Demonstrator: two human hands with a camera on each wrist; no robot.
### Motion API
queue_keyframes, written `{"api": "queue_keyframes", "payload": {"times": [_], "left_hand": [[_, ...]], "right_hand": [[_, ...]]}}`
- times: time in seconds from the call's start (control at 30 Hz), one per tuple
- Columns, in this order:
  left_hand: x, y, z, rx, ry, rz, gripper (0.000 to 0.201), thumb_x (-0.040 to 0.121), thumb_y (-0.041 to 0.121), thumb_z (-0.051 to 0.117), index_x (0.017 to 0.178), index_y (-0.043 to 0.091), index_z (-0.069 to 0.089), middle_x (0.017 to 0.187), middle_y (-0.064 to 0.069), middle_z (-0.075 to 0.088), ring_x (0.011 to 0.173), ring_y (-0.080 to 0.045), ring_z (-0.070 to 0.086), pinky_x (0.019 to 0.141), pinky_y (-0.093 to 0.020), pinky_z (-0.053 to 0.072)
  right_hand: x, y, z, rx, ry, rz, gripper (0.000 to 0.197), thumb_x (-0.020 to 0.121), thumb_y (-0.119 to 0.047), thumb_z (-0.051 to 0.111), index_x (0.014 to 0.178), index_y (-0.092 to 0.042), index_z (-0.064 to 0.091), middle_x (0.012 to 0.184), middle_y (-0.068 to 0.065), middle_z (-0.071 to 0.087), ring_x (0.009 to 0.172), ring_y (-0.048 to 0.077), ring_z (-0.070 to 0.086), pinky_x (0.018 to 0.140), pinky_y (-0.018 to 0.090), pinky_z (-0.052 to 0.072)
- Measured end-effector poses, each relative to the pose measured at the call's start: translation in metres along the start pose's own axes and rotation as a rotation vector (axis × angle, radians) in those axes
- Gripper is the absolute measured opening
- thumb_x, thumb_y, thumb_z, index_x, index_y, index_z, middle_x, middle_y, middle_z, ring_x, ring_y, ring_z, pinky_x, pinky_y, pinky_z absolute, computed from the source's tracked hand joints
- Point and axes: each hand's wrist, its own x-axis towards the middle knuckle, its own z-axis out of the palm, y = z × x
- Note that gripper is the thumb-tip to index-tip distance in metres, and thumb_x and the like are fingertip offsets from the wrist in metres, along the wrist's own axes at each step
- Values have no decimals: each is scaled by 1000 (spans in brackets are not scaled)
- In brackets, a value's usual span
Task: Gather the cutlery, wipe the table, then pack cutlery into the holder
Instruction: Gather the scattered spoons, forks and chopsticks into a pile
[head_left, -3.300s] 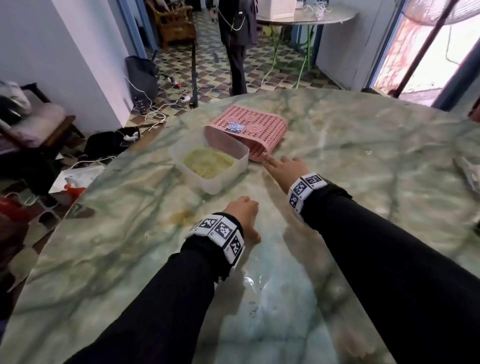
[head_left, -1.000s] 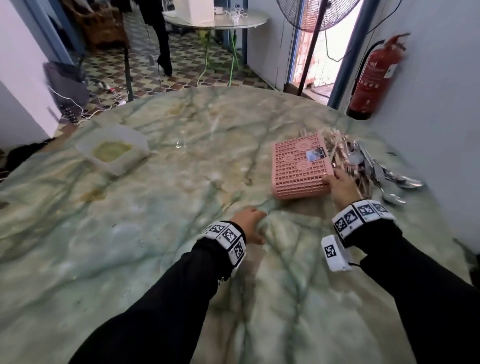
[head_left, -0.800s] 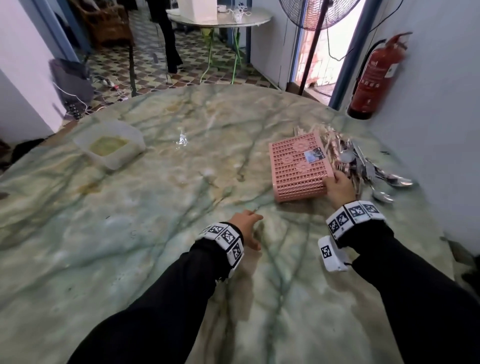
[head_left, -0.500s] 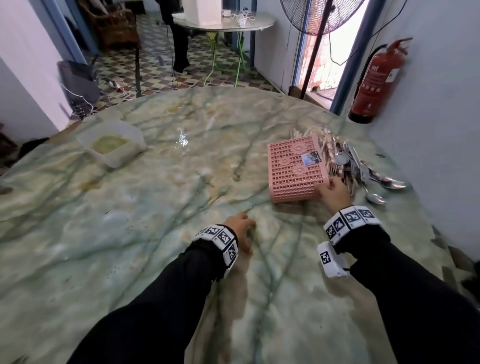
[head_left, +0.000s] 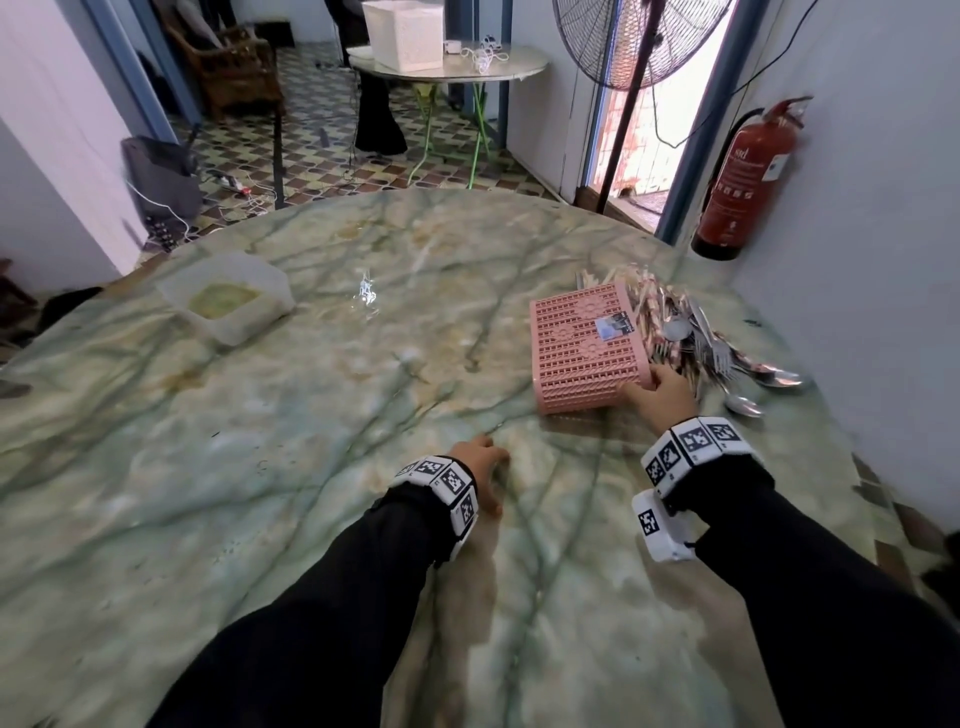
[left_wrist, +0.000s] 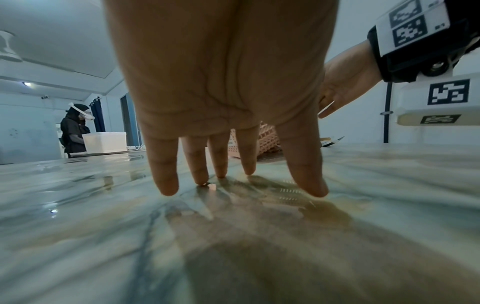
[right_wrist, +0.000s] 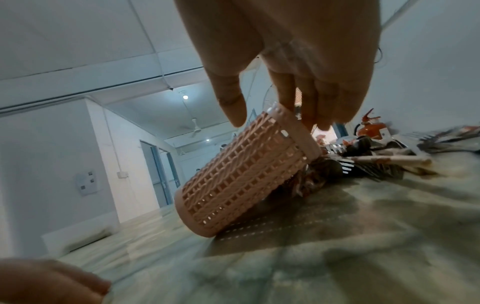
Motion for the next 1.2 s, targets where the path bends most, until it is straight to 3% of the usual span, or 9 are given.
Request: {"api": "queue_keyframes", "payload": {"times": [0.07, 0.17, 0.3, 0.37, 0.5, 0.73, 1.0, 1.2], "left_hand": [[-2, -1, -2, 2, 25, 8, 71, 71, 27, 76, 135, 18, 45, 142, -10, 38, 128, -28, 43, 107, -31, 36], [-9, -6, -9, 4, 75, 29, 74, 78, 26, 71, 142, 16, 35, 148, -9, 30, 135, -26, 34, 111, -30, 29], [-26, -16, -27, -25, 176, 70, 65, 83, 27, 66, 141, 15, 37, 147, -8, 34, 136, -23, 31, 111, -30, 26], [-36, -24, -37, -21, 212, 65, 60, 87, 29, 61, 140, 14, 37, 147, -6, 35, 135, -23, 32, 111, -31, 25], [-53, -48, -53, -34, 243, 43, 54, 91, 31, 55, 139, 14, 38, 145, -6, 39, 134, -23, 35, 111, -33, 28], [-86, -106, -59, -35, 191, 28, 52, 92, 32, 54, 139, 17, 39, 142, -8, 44, 131, -25, 40, 107, -34, 34], [-106, -147, -60, -18, 114, 38, 54, 92, 31, 54, 140, 13, 38, 143, -11, 42, 132, -25, 39, 108, -32, 30], [-114, -158, -65, -50, 161, 51, 53, 93, 29, 53, 141, 12, 37, 144, -10, 40, 133, -23, 37, 108, -29, 26]], "right_hand": [[-5, -5, 0, -124, 59, -17, 37, 85, -22, 60, 117, -3, 58, 117, 17, 60, 106, 30, 55, 86, 31, 40], [-21, -18, 1, -364, 159, -99, 52, 90, -29, 51, 134, -4, 41, 142, 17, 39, 132, 30, 35, 111, 42, 26], [-51, -46, 12, -509, 94, -311, 56, 94, -27, 44, 143, -6, 27, 155, 13, 16, 144, 26, 11, 118, 38, 5], [-64, -58, 24, -560, 33, -387, 55, 95, -26, 42, 144, -6, 26, 155, 13, 16, 144, 26, 13, 117, 37, 6], [-89, -82, 59, -624, -155, -480, 48, 96, -23, 40, 139, -4, 34, 150, 13, 29, 139, 24, 26, 113, 33, 15], [-137, -111, 126, -650, -444, -303, 49, 98, -29, 39, 139, -3, 35, 147, 14, 34, 136, 27, 32, 110, 33, 25], [-171, -129, 163, -586, -469, -170, 49, 98, -28, 39, 139, -2, 34, 146, 15, 36, 136, 26, 33, 111, 34, 26], [-173, -132, 170, -563, -489, -148, 50, 97, -29, 40, 139, -2, 35, 145, 15, 37, 135, 26, 33, 111, 37, 27]]}}
